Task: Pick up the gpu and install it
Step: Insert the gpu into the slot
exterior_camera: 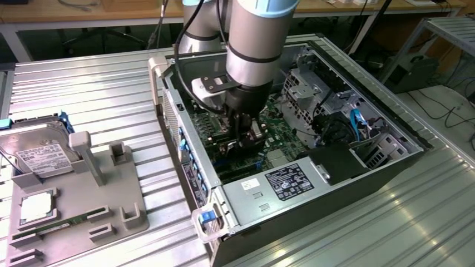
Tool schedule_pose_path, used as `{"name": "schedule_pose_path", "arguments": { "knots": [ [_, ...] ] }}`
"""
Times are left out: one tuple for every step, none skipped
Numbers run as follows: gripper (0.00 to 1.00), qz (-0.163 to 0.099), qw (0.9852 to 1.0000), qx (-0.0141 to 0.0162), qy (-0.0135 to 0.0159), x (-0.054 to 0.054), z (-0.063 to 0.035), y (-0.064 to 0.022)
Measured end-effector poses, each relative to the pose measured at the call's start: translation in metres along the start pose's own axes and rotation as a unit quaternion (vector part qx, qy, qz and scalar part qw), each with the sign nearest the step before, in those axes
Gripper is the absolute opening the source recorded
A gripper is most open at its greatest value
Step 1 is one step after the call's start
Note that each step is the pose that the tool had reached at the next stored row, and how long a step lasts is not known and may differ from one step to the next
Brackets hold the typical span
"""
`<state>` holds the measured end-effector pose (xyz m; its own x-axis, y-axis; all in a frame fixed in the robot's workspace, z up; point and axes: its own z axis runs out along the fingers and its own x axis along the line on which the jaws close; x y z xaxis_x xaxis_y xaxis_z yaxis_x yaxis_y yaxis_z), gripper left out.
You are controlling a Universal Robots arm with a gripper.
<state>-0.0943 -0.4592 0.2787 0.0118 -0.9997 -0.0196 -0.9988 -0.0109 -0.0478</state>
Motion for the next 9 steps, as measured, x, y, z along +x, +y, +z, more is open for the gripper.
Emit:
{"name": "schedule_pose_path", "arguments": {
  "knots": [
    [0.42,0.0,1.0,0.0,0.0001,-0.0001,-0.0034,-0.0002],
    [0.42,0.0,1.0,0.0,0.0001,-0.0001,-0.0045,-0.0003],
    [0.42,0.0,1.0,0.0001,-0.0001,-0.0001,-0.0044,-0.0003],
    [0.41,0.0,1.0,0.0001,-0.0003,-0.0001,-0.0044,-0.0003],
    [0.34,0.0,1.0,0.0001,-0.0004,-0.0001,-0.0044,-0.0003],
    [0.27,0.0,1.0,0.0,-0.0005,-0.0001,-0.0045,-0.0003],
    [0.27,0.0,1.0,0.0,-0.0006,-0.0001,-0.0045,-0.0003],
    [0.22,0.0,1.0,0.0,-0.0008,-0.0001,-0.0045,-0.0003],
    [0.16,0.0,1.0,0.0,-0.0009,-0.0001,-0.0045,-0.0003]
  ]
}}
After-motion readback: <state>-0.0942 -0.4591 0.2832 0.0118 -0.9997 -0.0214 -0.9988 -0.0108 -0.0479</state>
